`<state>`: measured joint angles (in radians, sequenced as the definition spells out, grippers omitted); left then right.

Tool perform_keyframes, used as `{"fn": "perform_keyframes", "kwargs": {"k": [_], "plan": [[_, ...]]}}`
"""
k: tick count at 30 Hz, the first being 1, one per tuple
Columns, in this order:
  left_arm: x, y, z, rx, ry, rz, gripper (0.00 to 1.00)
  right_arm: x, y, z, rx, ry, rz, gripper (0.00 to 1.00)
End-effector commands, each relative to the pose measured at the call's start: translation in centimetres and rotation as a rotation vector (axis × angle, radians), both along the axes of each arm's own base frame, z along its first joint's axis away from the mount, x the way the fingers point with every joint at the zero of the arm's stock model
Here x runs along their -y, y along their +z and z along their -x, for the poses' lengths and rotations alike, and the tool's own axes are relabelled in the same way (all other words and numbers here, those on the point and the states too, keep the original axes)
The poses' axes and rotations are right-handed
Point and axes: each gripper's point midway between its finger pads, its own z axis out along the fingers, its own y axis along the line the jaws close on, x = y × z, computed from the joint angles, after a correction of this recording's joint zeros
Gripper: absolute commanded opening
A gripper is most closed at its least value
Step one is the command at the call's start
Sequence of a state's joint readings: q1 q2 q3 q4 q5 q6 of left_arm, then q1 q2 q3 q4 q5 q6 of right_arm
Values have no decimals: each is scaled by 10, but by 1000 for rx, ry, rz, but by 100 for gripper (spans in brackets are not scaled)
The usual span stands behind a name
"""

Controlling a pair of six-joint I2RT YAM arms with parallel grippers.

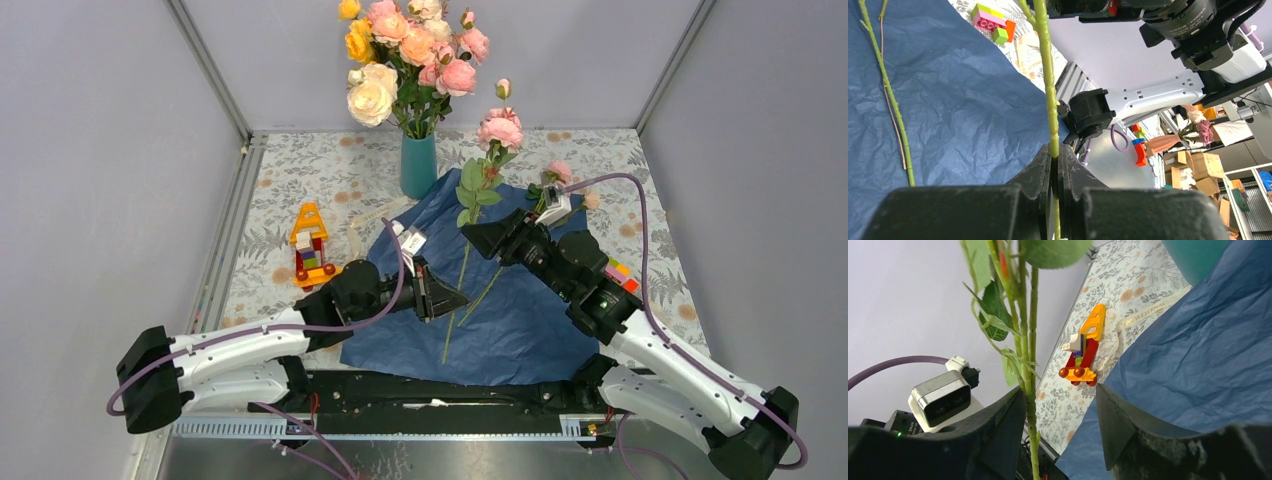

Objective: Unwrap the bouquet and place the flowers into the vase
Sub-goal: Insert the fake flower into the vase.

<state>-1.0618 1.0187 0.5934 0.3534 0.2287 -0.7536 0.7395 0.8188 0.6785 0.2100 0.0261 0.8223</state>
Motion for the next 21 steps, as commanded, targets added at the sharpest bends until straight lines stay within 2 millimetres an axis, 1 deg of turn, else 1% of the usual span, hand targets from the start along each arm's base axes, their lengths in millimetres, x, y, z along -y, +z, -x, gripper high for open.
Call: {"fn": "perform_keyframes", "kwargs": {"k": [1, 4, 9, 14, 17, 21], "plan": [[-5, 27, -1, 75, 24, 86, 0, 10, 40, -6, 83, -32, -11, 61], [-6, 27, 0, 74, 27, 90, 0, 13, 52, -9, 102, -30, -2, 63], [-7, 28, 1, 80, 28, 92, 0, 14, 61, -18, 108, -11, 0, 65], [-7, 28, 3, 80, 24, 86, 0, 7, 73, -25, 113, 29, -8, 66], [-7, 27, 3, 80, 22, 84, 0, 4, 83, -27, 130, 42, -13, 60], [-7, 29, 4, 83, 24, 88, 0, 4, 85, -30, 127, 37, -16, 49]]}}
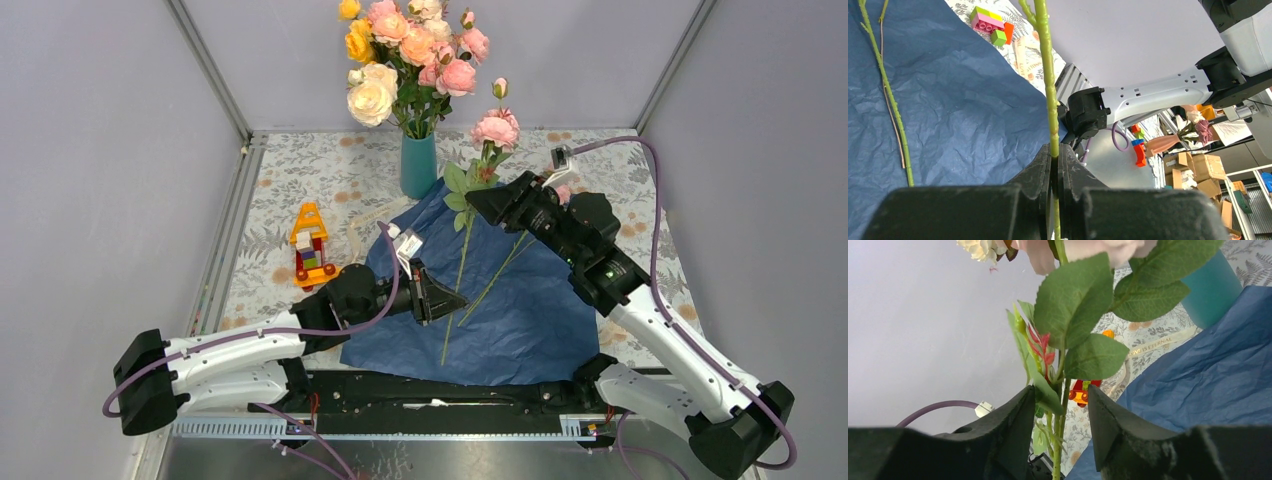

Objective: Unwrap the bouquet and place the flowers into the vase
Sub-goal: Insert the fake flower into the vase.

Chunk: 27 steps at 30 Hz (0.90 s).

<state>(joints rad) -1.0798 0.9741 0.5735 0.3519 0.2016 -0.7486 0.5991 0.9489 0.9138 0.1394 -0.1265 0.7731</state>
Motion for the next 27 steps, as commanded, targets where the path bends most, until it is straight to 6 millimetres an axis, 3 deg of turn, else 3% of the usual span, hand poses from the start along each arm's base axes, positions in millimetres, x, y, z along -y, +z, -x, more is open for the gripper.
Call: {"fn": "perform_keyframes", "kwargs": {"k": [1, 4, 11, 17, 20, 21, 25, 27], "plan": [[-2, 23, -1, 66, 17, 69, 0, 0, 29, 2, 67, 23, -30, 46], [-3, 22, -1, 68, 15, 64, 0, -1, 28, 1, 65, 27, -35, 38], [-2, 23, 0, 68, 11, 61, 0, -8, 29, 0, 59, 63, -56, 37], [-1, 24, -1, 68, 10, 60, 0, -10, 30, 0, 63, 76, -64, 4], [-1, 21, -3, 52, 25, 42, 0, -8, 32, 0, 80, 70, -64, 0], [-2, 18, -5, 41, 34, 22, 5, -8, 33, 1, 93, 71, -62, 0], [-8, 7, -19, 24, 91, -121, 50, -3, 38, 2, 163, 61, -33, 0], [-15, 5, -26, 21, 118, -168, 66, -1, 40, 2, 204, 55, -3, 0]]}}
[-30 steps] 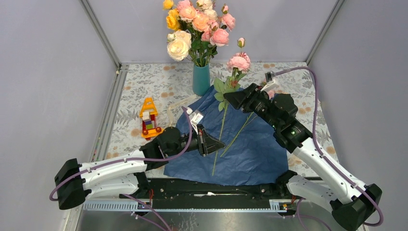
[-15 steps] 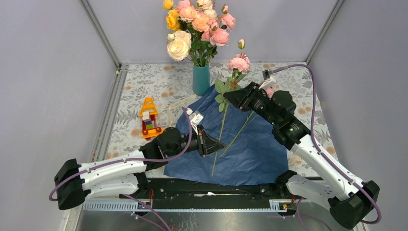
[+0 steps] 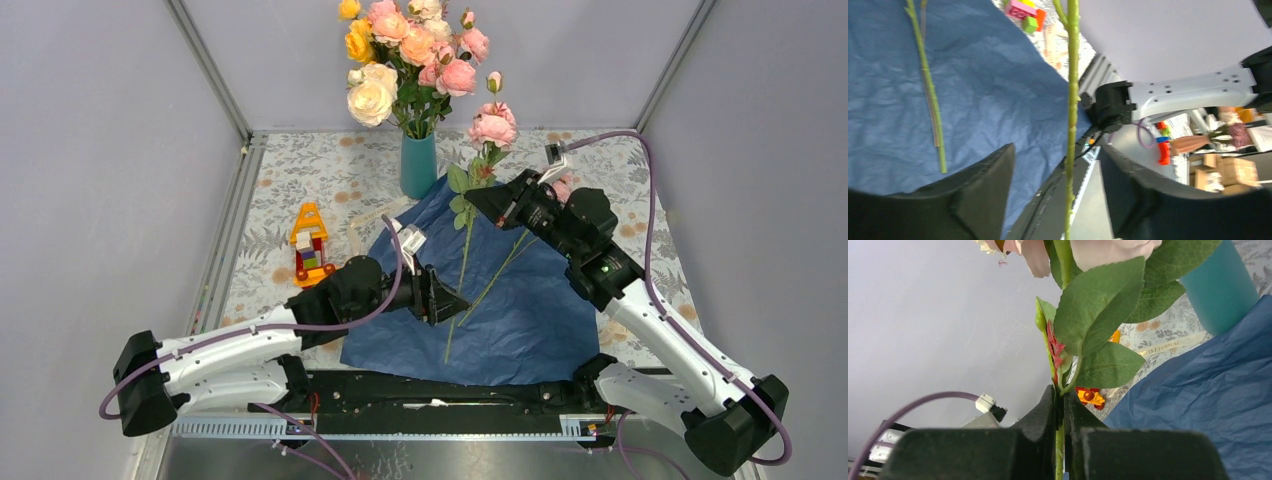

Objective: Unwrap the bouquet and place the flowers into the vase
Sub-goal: Insert the fake flower into the vase.

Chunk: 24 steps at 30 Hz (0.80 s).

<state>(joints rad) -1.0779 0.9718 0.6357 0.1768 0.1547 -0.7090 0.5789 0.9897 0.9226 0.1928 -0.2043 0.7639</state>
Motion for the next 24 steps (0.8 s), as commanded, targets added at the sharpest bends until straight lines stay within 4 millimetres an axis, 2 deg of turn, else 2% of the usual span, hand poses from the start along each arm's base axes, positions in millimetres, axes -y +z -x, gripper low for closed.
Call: {"fn": "perform_keyframes", "kwargs": {"k": [1, 4, 8, 11, 18, 21, 24], "plan": [[-13, 16, -22, 32, 82, -73, 72, 8, 41, 6, 206, -4, 8, 0], [-32, 15, -40, -3, 119, -96, 83, 12, 46, 4, 273, -19, 61, 0], [-66, 14, -60, 14, 157, -161, 87, 15, 56, 1, 367, -35, 134, 0], [-106, 11, -87, 40, 258, -255, 88, 15, 71, -4, 444, -51, 168, 0], [-200, 15, -140, 65, 562, -379, 91, -8, 106, -35, 643, -52, 196, 0], [-234, 17, -153, 96, 689, -454, 91, -22, 122, -54, 716, -53, 200, 0], [-258, 20, -161, 144, 783, -529, 91, -37, 139, -72, 789, -49, 199, 0]]}}
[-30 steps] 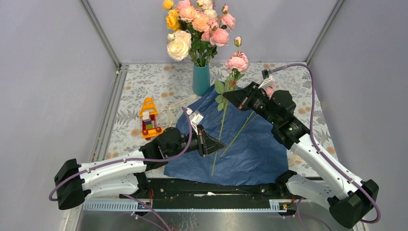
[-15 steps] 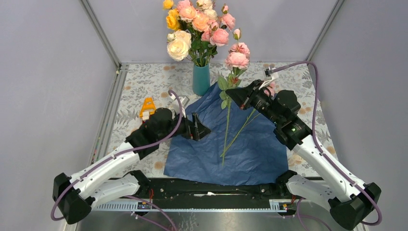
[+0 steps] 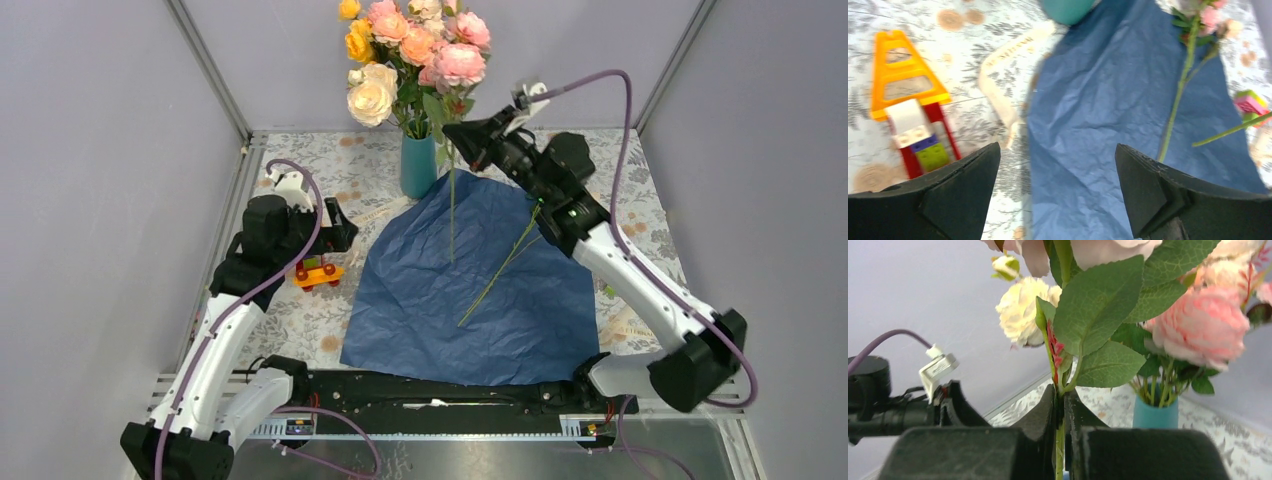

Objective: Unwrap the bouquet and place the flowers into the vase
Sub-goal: Insert the fake flower into the vase.

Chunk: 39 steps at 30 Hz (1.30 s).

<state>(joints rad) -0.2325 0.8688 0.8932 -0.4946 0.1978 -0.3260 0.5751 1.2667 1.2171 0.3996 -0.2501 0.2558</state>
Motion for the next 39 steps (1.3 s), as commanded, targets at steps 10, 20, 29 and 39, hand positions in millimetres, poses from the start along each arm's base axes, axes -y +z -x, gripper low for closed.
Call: {"fn": "perform_keyframes", "kwargs": {"k": [10, 20, 29, 39], "plan": [[-64, 11, -16, 99, 201, -181, 92, -41, 104, -68, 446, -45, -16, 0], [-66, 10, -16, 97, 201, -154, 93, -50, 127, -112, 592, -176, -30, 0], [-66, 8, -15, 90, 195, -147, 93, -63, 148, -135, 631, -193, -64, 0], [-63, 7, -16, 81, 180, -138, 93, -74, 104, -153, 605, -222, 15, 0]]}}
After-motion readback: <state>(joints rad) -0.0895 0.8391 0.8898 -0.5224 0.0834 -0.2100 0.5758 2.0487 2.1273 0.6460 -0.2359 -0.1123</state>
